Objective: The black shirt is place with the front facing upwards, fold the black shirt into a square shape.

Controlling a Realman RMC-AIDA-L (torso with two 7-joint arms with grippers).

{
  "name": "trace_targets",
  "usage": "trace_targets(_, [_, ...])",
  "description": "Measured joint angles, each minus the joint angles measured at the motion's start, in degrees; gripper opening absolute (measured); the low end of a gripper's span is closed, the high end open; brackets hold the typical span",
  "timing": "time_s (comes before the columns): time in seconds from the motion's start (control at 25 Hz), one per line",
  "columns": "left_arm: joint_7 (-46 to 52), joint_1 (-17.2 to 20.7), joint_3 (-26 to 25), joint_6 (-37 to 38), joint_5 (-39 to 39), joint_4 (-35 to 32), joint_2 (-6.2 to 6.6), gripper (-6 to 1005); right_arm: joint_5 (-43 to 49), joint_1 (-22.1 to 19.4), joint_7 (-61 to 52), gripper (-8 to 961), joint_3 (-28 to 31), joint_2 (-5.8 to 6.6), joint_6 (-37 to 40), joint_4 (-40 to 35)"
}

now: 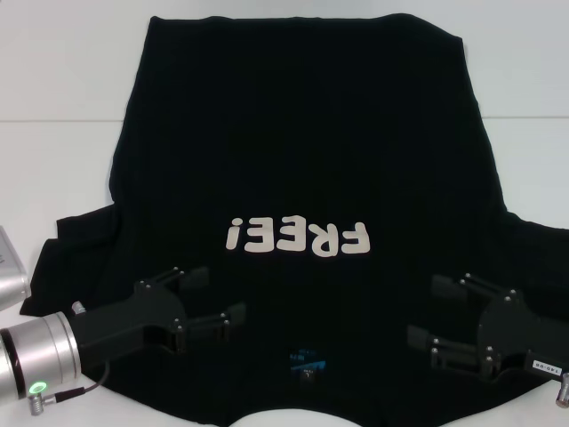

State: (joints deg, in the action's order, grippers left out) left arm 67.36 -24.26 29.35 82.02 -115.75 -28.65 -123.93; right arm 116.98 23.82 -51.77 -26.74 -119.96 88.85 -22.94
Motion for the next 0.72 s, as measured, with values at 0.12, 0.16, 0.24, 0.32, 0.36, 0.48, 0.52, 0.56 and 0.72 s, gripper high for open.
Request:
trace_targets(0.12, [0.3, 0.0, 0.0, 0.0, 0.0, 0.0, 0.00, 932, 0.0, 0.0, 0.0, 882, -0.1, 0.00, 0.0, 0.0])
trace_targets(0.16, [0.4, 0.0, 0.0, 0.0, 0.0, 0.0, 0.00, 931, 0.0, 0.0, 0.0, 882, -0.1, 0.00, 0.0, 0.0])
trace_targets(0.24, [0.6, 0.0, 0.0, 0.0, 0.0, 0.0, 0.00, 930, 0.0, 0.0, 0.0, 883, -0.1, 0.00, 0.0, 0.0])
trace_targets(0.32, [0.6, 0.0, 0.0, 0.0, 0.0, 0.0, 0.00, 929, 0.0, 0.0, 0.0, 883, -0.1, -0.05, 0.0, 0.0])
trace_targets(0.36, [0.7, 0.0, 0.0, 0.1, 0.0, 0.0, 0.00, 928, 0.0, 0.0, 0.0, 883, -0.1, -0.07, 0.0, 0.0])
trace_targets(0.48, [2.9, -0.1, -0.2, 0.1, 0.1, -0.1, 0.05, 926, 0.0, 0.1, 0.0, 883, 0.0, -0.08, 0.0, 0.1])
trace_targets(0.52, [5.7, -0.2, -0.3, 0.1, 0.2, -0.3, 0.22, 925, 0.0, 0.1, 0.0, 883, 0.1, -0.09, 0.0, 0.1])
trace_targets(0.56, [9.2, -0.5, -0.5, 0.1, 0.3, -0.9, 0.53, 925, 0.0, 0.2, -0.1, 883, 0.3, -0.09, 0.0, 0.1])
trace_targets(0.72, [25.8, -1.6, -1.3, 2.7, 0.0, -3.7, 2.78, 922, 0.0, 0.2, -0.2, 884, 0.4, -0.09, 0.1, 0.2])
